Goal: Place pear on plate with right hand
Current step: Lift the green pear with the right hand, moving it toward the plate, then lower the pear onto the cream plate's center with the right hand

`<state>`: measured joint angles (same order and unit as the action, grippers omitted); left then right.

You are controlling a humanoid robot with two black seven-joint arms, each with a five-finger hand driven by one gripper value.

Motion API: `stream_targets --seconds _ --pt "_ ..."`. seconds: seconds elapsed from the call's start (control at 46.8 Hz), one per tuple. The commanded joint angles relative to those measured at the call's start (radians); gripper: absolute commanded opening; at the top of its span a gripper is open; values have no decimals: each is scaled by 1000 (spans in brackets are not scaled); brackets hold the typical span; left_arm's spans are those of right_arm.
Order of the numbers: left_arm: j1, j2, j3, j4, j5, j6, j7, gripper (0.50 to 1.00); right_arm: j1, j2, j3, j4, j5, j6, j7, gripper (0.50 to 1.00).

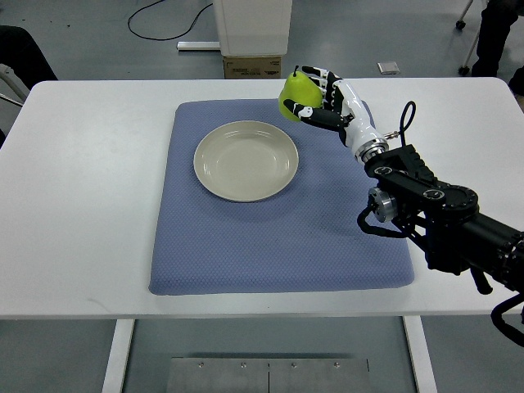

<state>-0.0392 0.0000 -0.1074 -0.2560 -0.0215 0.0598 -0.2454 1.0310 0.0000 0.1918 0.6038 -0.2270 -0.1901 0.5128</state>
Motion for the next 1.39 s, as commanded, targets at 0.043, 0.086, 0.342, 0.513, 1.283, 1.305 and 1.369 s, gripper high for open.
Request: stream_targets --seconds 0.043,0.086,0.342,0.513,1.283,1.305,1.369 --pt "-1 0 0 0 0 0 0 1000 30 0 -3 19 0 1 -8 500" --pt "-1 0 0 0 0 0 0 1000 34 0 -6 21 -2 1 -8 500" --pt "-1 0 0 0 0 0 0 1000 32 0 -40 48 -5 11 -30 500" --pt "-1 0 0 0 0 0 0 1000 21 0 -69 108 -6 12 -31 500" --pt "-1 0 0 0 0 0 0 1000 -32 0 -201 140 -11 41 -97 500" --pt "-1 0 0 0 0 0 0 1000 -32 0 -201 140 -11 41 -97 500" --pt "-1 0 0 0 0 0 0 1000 -32 0 -201 139 -11 41 -99 500"
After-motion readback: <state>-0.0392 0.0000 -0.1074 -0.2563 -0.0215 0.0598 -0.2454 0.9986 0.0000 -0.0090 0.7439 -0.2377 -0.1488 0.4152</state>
